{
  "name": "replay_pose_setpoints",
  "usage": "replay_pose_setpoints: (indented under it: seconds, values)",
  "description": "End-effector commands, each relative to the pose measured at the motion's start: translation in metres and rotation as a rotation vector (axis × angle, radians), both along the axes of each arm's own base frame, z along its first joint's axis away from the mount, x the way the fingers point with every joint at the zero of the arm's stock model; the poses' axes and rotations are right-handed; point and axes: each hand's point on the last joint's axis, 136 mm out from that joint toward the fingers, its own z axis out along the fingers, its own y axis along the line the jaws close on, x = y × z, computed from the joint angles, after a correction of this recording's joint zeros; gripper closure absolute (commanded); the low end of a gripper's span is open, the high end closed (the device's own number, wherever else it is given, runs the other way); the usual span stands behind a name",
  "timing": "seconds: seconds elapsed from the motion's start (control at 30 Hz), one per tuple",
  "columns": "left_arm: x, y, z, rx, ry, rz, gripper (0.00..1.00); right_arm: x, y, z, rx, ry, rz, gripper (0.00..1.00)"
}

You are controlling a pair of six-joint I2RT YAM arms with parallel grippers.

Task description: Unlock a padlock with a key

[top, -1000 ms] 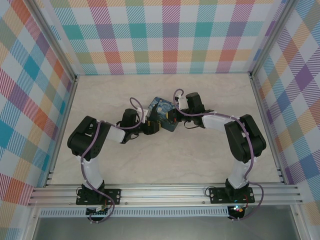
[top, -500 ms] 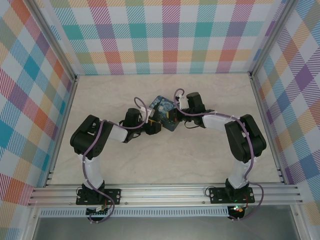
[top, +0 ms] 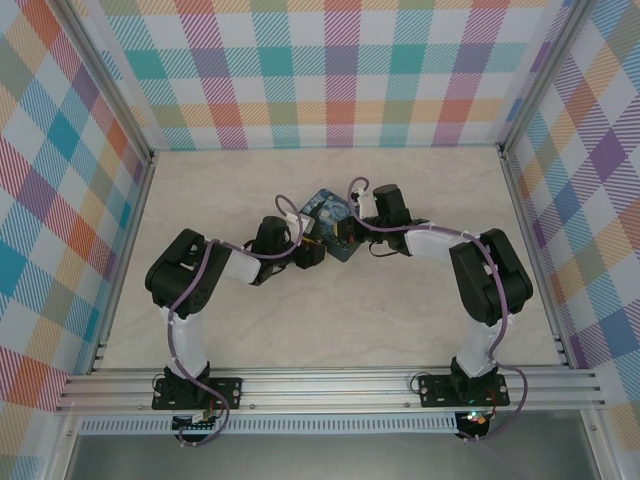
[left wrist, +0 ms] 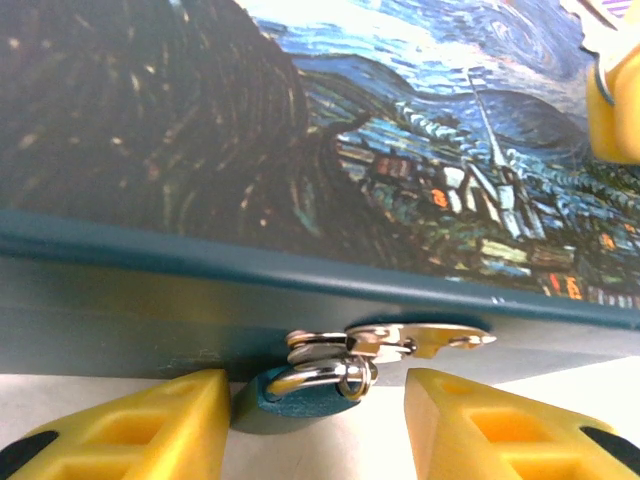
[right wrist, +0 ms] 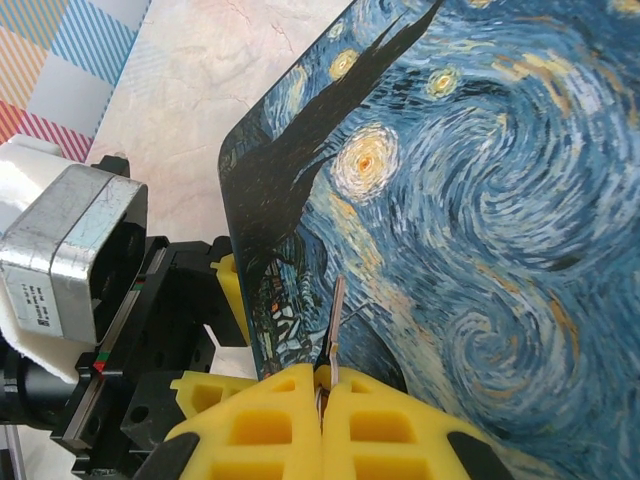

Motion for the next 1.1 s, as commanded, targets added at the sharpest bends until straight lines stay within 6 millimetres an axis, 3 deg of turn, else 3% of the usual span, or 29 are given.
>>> replay_pose_setpoints:
  seconds: [0.0, 0.27, 0.43, 0.73, 1.07]
  values:
    - [-0.012, -0.009, -0.028, 0.007, 0.120, 0.006, 0.51, -0.009, -0.005, -0.026, -0.042, 0.087, -0.007, 1.00]
    - [-0.014, -0.015, -0.034, 0.000, 0.173, 0.021, 0.58, -0.009, -0.005, -0.025, -0.039, 0.084, -0.009, 1.00]
    - [-0.019, -0.020, -0.025, -0.020, 0.171, -0.002, 0.62, -0.009, -0.005, -0.024, -0.039, 0.081, -0.011, 1.00]
    - [-0.025, -0.029, -0.003, -0.093, 0.166, -0.053, 0.62, -0.009, -0.005, -0.023, -0.036, 0.078, -0.009, 1.00]
    - [-0.023, -0.031, -0.008, -0.086, 0.194, -0.052, 0.60, -0.008, -0.005, -0.023, -0.036, 0.076, -0.010, 1.00]
